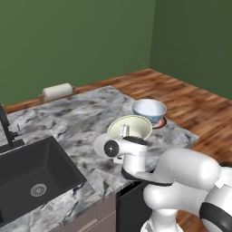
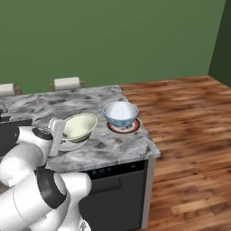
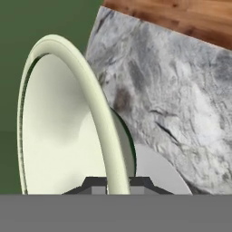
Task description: Move the bowls from the cabinet to the plates on the dining table.
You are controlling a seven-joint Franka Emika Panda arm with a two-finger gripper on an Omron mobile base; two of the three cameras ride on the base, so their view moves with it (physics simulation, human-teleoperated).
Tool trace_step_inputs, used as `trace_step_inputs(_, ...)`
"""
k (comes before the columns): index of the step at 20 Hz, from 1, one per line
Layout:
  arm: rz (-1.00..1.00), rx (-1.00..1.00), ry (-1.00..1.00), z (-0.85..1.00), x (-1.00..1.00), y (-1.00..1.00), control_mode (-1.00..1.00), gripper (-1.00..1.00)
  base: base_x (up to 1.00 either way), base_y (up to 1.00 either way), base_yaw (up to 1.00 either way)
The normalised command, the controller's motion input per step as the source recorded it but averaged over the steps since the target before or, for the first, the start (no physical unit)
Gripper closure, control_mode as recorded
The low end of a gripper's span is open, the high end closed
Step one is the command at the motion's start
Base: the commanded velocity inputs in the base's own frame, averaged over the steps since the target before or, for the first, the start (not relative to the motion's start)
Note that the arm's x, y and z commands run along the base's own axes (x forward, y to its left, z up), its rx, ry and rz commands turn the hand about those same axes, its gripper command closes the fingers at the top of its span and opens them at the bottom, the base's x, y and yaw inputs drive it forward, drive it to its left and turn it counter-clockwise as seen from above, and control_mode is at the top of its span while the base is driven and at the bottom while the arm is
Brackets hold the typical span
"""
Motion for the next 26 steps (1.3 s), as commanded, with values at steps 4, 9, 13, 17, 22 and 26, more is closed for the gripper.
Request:
trace_step_inputs(4,0.01,0.00,0.00,0.00,0.00,0.21,-1.00,1.00,0.00,0.00,0.00)
trace_step_inputs(9,0.02,0.00,0.00,0.00,0.00,0.19,-1.00,1.00,0.00,0.00,0.00)
trace_step_inputs(13,0.02,0.00,0.00,-0.08,0.00,0.18,-1.00,1.00,0.00,0.00,0.00)
trace_step_inputs(17,0.02,0.00,0.00,-0.16,0.00,0.17,-1.00,1.00,0.00,0.00,0.00)
trace_step_inputs(22,0.03,0.00,0.00,-0.17,0.00,0.18,-1.00,1.00,0.00,0.00,0.00)
trace_step_inputs(26,0.04,0.00,0.00,-0.07,0.00,0.16,-1.00,1.00,0.00,0.00,0.00)
